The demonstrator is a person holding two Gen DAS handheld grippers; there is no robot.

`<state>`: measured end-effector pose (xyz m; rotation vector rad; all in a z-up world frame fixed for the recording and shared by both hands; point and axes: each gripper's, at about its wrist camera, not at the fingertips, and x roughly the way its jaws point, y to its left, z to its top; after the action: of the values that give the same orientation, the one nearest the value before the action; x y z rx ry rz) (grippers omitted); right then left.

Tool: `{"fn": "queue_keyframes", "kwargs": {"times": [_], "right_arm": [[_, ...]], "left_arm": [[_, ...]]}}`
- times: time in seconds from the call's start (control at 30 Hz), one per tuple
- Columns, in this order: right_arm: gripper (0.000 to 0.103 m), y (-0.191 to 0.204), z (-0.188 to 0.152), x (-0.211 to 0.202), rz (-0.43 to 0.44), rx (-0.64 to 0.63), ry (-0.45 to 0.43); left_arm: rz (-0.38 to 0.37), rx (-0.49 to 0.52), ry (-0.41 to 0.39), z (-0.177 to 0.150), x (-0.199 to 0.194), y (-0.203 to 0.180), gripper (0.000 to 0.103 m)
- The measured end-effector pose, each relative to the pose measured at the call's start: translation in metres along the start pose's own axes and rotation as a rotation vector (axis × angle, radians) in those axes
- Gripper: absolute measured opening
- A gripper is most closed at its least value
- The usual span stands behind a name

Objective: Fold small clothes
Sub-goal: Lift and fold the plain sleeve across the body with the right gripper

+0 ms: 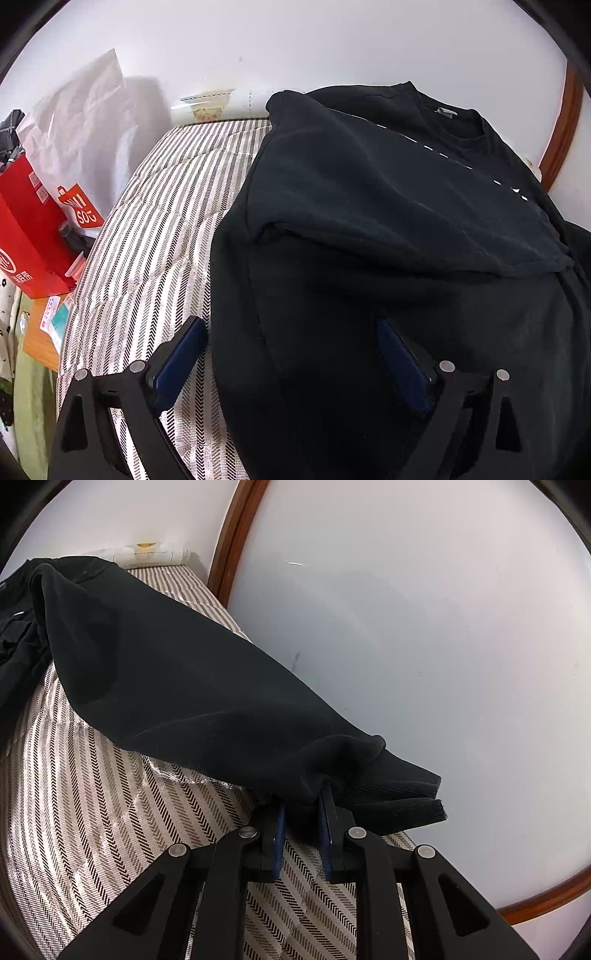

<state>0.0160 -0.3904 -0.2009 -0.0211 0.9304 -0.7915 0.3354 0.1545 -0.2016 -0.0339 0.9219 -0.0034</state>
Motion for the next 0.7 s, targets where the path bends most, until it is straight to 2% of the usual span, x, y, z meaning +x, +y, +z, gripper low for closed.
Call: {"fn": "queue_keyframes", "kwargs": {"times": [0.27,0.7], "right_arm": [[0.017,-0.001,0.0,0.0,0.014,0.011,-0.002],[0.01,-0.012,0.0,-0.002,0.051,0.069,-0.023]], "left_arm": [[0.0,-0.001,0.0,0.0,0.0,0.0,0.095],[-0.013,-0.002,-0.003,-0.002,-0.002,0.004,0.095]]}}
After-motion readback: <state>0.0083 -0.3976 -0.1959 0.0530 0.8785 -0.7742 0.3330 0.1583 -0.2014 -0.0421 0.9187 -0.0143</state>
